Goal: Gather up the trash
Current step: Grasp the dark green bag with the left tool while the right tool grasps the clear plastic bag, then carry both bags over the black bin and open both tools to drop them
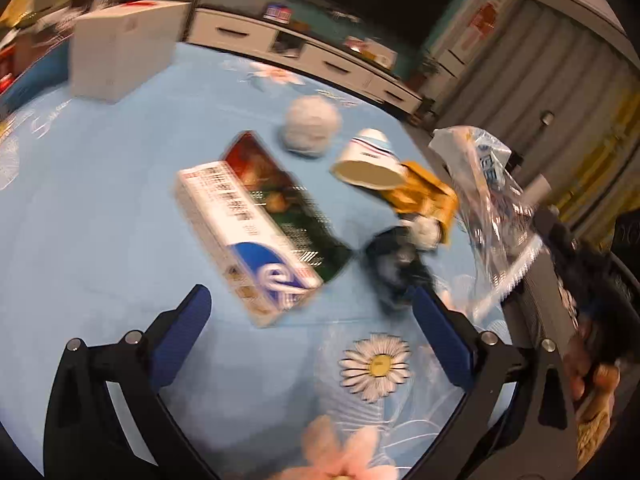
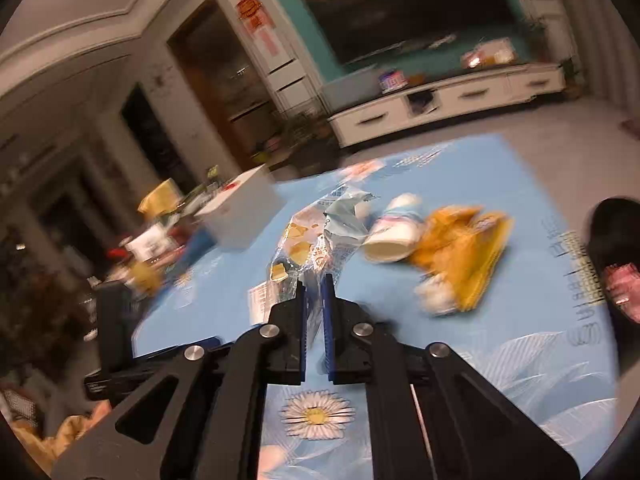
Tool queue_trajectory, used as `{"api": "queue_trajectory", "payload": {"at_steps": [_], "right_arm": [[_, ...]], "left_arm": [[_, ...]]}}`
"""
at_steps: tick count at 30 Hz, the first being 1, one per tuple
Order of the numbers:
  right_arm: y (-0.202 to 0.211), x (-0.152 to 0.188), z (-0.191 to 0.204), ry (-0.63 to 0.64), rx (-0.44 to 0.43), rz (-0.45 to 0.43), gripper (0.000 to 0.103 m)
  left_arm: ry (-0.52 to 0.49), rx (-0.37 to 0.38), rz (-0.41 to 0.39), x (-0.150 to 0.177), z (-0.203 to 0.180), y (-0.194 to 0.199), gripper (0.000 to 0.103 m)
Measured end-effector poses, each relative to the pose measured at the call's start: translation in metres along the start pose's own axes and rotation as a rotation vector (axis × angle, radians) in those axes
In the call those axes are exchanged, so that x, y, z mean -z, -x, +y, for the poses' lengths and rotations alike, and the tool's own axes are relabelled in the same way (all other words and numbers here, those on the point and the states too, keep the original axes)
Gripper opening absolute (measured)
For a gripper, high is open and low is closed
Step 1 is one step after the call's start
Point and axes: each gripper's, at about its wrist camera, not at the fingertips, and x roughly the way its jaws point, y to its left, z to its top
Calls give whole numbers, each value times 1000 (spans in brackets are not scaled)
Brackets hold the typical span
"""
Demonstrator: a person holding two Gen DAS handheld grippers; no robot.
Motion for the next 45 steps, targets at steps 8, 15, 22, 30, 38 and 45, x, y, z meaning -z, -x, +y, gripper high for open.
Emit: {"api": "queue_trajectory", "payload": {"at_steps": [8,15,22,30,38,45], "right_arm": [[42,16,-62,-99,149,-42,8],[52,24,-92,-147,165,-61,8],[58,30,-111,-189,172,-82,8],[79,36,-137,-241,216,-141,8],[110,45,-178,-313,298,-217,8],[125,45,-223,-362,374,-267,8]], "left_arm": [[-148,69,47,-6,-70,-39,100],[-182,8,105,-7,-92,-88,84],[-141,-6,135,-6,-84,-105,52],[-167,75,81,-15,-109,-75,49],[-316,198,71,-30,-189,-79,50],[-441,290,106,-37,-270,-127,50]]}}
